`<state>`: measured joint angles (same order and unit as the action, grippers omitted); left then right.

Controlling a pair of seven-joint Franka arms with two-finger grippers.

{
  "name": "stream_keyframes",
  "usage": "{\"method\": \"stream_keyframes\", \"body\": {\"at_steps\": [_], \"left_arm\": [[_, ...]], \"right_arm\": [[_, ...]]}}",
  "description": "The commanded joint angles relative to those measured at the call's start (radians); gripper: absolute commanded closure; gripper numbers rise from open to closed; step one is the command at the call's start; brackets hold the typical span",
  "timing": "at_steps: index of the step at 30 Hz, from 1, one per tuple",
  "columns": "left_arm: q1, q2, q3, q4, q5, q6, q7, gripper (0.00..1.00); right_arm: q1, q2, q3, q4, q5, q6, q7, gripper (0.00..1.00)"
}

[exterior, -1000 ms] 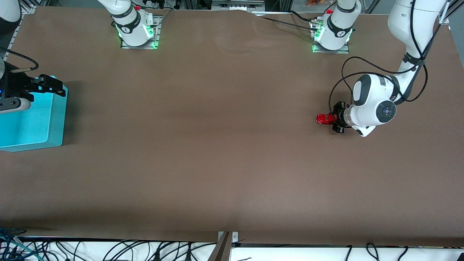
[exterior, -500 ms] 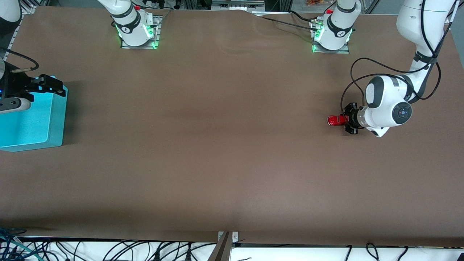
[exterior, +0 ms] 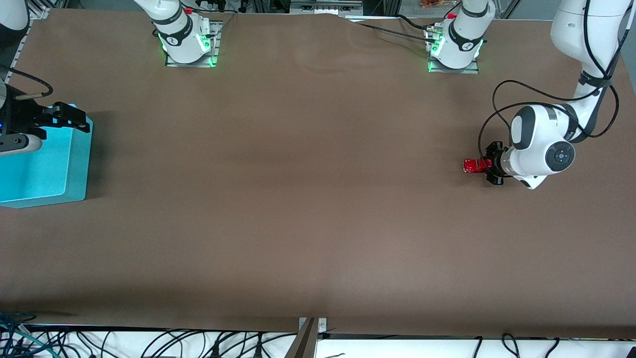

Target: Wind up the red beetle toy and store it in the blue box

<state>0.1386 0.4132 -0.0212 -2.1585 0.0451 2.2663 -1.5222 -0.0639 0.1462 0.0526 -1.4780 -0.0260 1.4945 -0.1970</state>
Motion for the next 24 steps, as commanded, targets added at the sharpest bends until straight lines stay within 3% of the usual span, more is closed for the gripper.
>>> {"method": "stream_keyframes", "body": {"at_steps": [1, 24], "left_arm": [[0.006, 0.127, 0.027, 0.037, 0.045, 0.084, 0.023, 1.0], [0.006, 0.125, 0.061, 0.051, 0.078, 0.082, 0.053, 0.97]], "right_arm": [[0.001, 0.004, 0.001, 0.008, -0.011, 0.003, 0.011, 0.0], [0.001, 0.006, 0.001, 0.007, -0.011, 0.009, 0.011, 0.0]]}}
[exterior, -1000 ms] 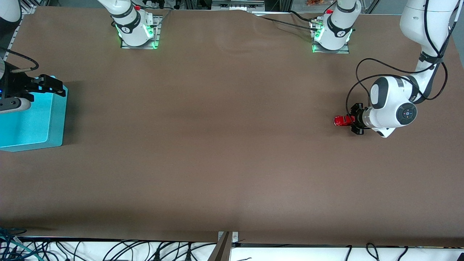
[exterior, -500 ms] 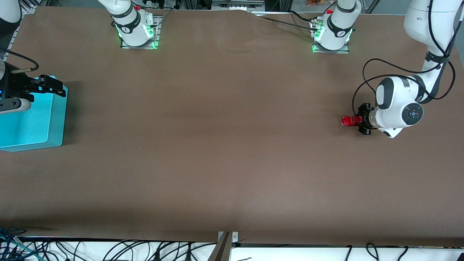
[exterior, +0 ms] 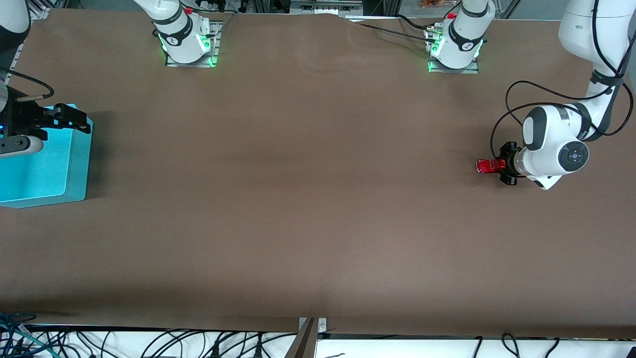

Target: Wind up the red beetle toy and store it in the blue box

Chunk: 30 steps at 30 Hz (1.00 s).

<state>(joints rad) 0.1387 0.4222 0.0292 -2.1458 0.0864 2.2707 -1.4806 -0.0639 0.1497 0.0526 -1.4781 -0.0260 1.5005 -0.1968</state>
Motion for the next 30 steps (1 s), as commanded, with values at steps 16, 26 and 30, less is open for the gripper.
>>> {"method": "stream_keyframes", "body": {"at_steps": [16, 26, 30], "left_arm": [[0.004, 0.112, 0.029, 0.038, 0.041, 0.076, 0.017, 0.74], [0.002, 0.109, 0.029, 0.038, 0.041, 0.076, 0.002, 0.32], [0.002, 0.107, 0.029, 0.038, 0.041, 0.076, 0.003, 0.32]], "right_arm": [[0.001, 0.004, 0.001, 0.007, -0.011, 0.003, 0.011, 0.0], [0.001, 0.002, 0.001, 0.009, -0.011, 0.003, 0.011, 0.0], [0.003, 0.004, 0.001, 0.009, -0.011, 0.003, 0.013, 0.0]]}}
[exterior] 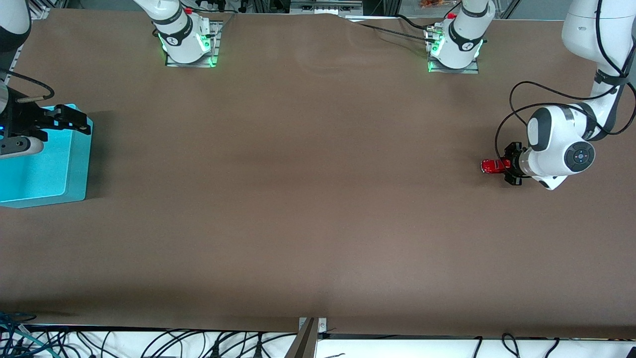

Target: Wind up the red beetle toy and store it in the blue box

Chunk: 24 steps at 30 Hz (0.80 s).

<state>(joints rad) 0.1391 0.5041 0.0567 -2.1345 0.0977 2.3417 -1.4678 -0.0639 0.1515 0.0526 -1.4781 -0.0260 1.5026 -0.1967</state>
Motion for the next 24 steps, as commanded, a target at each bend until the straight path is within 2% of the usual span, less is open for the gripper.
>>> {"method": "stream_keyframes", "body": {"at_steps": [1, 9, 16, 19, 24], "left_arm": [[0.002, 0.025, 0.002, 0.027, 0.03, 0.005, -0.009, 0.32], [-0.001, 0.025, 0.002, 0.027, 0.03, 0.004, -0.009, 0.33], [-0.001, -0.027, -0.001, 0.027, 0.028, -0.011, 0.003, 0.33], [-0.003, -0.05, -0.005, 0.033, 0.027, -0.047, 0.006, 0.32], [-0.006, -0.053, -0.009, 0.097, 0.017, -0.129, 0.006, 0.3]], "right_arm": [[0.001, 0.0, 0.001, 0.008, -0.011, 0.001, 0.013, 0.0], [0.001, 0.002, 0.001, 0.008, -0.009, 0.001, 0.011, 0.0], [0.003, 0.002, 0.003, 0.007, -0.011, 0.001, 0.011, 0.0], [0.001, 0.002, 0.001, 0.007, -0.011, 0.002, 0.013, 0.0], [0.001, 0.002, 0.001, 0.007, -0.011, 0.001, 0.011, 0.0]]}}
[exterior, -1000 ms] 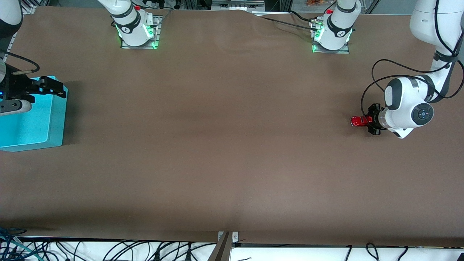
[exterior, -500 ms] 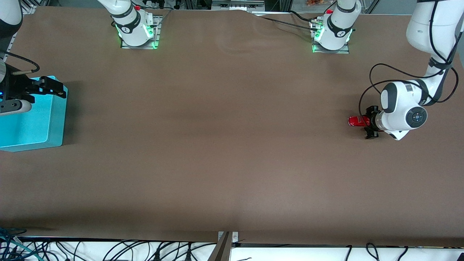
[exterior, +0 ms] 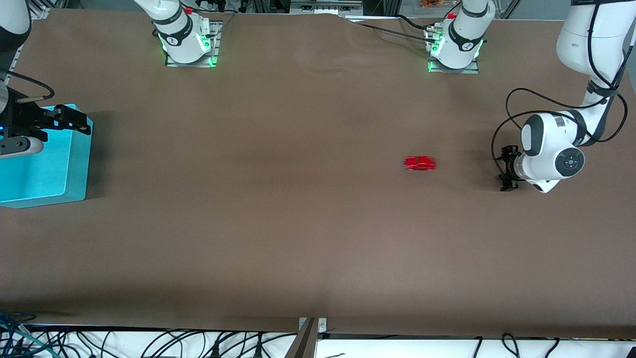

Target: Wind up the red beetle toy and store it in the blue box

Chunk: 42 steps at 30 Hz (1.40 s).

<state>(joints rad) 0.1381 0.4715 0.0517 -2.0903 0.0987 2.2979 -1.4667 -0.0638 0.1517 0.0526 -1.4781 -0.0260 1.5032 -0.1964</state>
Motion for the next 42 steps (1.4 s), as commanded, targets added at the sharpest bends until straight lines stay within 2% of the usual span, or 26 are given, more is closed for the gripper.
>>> {"method": "stream_keyframes", "body": {"at_steps": [1, 13, 26, 32, 38, 42], "left_arm": [[-0.005, -0.02, -0.007, 0.064, 0.015, -0.1, 0.005, 0.3], [-0.005, -0.022, -0.026, 0.164, 0.016, -0.233, 0.072, 0.3], [-0.003, -0.022, -0.039, 0.282, 0.015, -0.393, 0.374, 0.29], [-0.002, -0.028, -0.038, 0.317, 0.015, -0.413, 0.537, 0.17], [0.001, -0.048, -0.038, 0.354, 0.015, -0.416, 0.729, 0.0], [0.003, -0.065, -0.038, 0.378, 0.015, -0.416, 0.841, 0.0]], "right_arm": [[0.001, 0.002, 0.001, 0.007, -0.011, 0.0, 0.011, 0.0], [0.001, 0.002, 0.001, 0.008, -0.011, -0.001, 0.011, 0.0], [0.001, 0.003, 0.001, -0.005, -0.014, 0.0, 0.011, 0.0], [0.001, 0.003, 0.001, -0.005, -0.015, 0.0, 0.011, 0.0], [0.001, 0.009, 0.001, -0.005, -0.017, 0.003, 0.012, 0.0], [0.001, 0.009, 0.001, -0.005, -0.017, 0.003, 0.012, 0.0]]}}
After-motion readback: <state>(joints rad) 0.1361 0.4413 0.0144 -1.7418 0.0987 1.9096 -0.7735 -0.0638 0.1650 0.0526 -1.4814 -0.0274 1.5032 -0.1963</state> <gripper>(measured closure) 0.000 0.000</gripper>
